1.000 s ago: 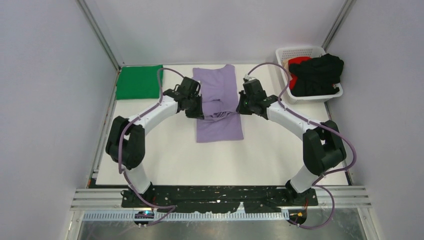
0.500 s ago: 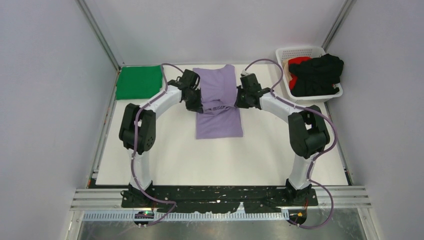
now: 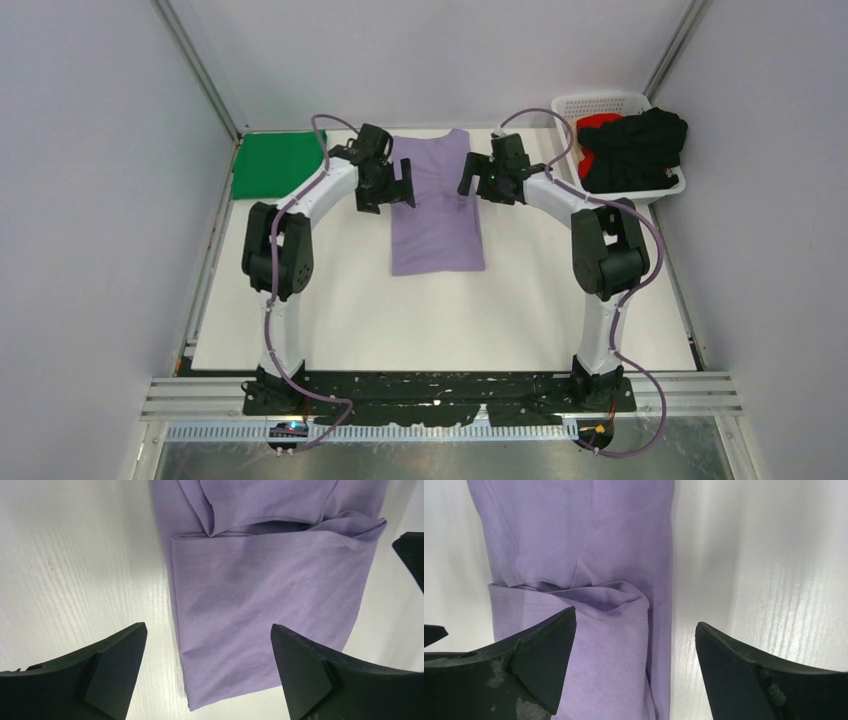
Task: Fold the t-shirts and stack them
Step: Fold the folded rectangular tshirt in 1/3 of the way, then grab one side of the 2/3 rectangular tshirt with both arms
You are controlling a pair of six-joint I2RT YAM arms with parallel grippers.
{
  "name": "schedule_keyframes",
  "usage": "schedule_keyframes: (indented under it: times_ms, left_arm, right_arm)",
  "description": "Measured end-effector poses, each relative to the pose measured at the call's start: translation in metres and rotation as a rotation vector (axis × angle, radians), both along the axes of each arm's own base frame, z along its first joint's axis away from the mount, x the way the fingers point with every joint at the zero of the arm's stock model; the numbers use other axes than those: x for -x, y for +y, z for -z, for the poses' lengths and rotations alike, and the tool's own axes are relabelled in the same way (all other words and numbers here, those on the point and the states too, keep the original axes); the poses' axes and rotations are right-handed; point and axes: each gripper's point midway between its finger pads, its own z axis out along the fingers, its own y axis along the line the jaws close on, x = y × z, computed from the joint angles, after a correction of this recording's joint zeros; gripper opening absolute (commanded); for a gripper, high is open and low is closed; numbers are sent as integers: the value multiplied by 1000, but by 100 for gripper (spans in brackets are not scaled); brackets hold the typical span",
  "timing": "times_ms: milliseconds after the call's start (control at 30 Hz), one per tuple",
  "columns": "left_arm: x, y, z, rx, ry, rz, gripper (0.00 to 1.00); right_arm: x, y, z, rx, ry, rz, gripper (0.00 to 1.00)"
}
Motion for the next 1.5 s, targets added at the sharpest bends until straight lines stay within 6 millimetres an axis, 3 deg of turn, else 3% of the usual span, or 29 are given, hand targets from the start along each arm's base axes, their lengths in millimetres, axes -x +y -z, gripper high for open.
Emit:
schedule_keyframes:
  times_ms: [100,167,300,467,600,700,933,1200,1267,1333,1400,1500]
  left_arm:
    - [1,5,-4,2,-16,-10,100]
    - [15,8,-6,14,-13,-8,100]
    - [52,13,-10,52,-1,4,100]
    - [109,15,6,60,66,26,95]
    - [137,11,27,50,120,49,82]
    - [150,10,38,44,154,55,74]
    - [146,6,46,59,153,32,51]
    - [146,1,63,66,195,32,36]
    - [145,-1,64,72,199,37,22]
    - [143,-4,65,74,203,37,2]
    - [140,-7,68,76,209,39,0]
    - [134,-13,68,88,214,38,0]
  right_arm:
    - [-1,-4,-5,-3,-17,13,95]
    - [9,-10,-7,-3,-16,14,95]
    - [47,-18,-4,-10,10,-7,95]
    - [110,-27,13,-32,80,-32,99]
    - [150,-31,34,-55,152,-46,87]
    - [160,-28,39,-83,163,-57,78]
    - [167,-16,43,-144,175,-81,60]
    - [175,0,52,-168,207,-119,27]
    - [174,3,54,-174,210,-121,21]
    - [173,5,55,-183,210,-121,13]
    - [170,7,57,-192,205,-121,7]
    - [167,8,57,-198,196,-120,5]
